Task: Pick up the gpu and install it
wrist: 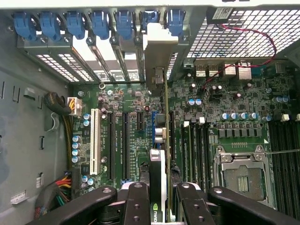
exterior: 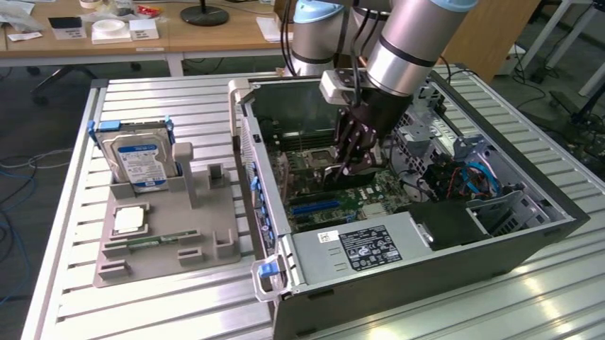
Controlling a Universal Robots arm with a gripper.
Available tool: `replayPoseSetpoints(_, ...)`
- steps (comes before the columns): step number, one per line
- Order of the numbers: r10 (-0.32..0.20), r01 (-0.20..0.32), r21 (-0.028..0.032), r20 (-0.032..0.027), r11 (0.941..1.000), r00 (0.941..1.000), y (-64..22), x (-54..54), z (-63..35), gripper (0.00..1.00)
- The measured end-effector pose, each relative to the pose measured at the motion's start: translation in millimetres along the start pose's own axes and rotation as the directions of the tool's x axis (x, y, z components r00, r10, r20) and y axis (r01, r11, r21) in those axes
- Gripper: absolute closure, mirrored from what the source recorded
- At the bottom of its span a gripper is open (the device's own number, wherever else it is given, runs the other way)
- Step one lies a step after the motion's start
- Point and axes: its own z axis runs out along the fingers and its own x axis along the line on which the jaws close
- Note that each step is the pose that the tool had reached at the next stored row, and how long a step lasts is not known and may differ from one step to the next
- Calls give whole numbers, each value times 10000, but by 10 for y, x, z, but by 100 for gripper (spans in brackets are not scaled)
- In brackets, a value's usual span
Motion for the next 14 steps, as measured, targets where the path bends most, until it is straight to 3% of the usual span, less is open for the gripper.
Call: replayPoseSetpoints(14,2,-2,-2,-6,10000,10000,-6,1,32,73)
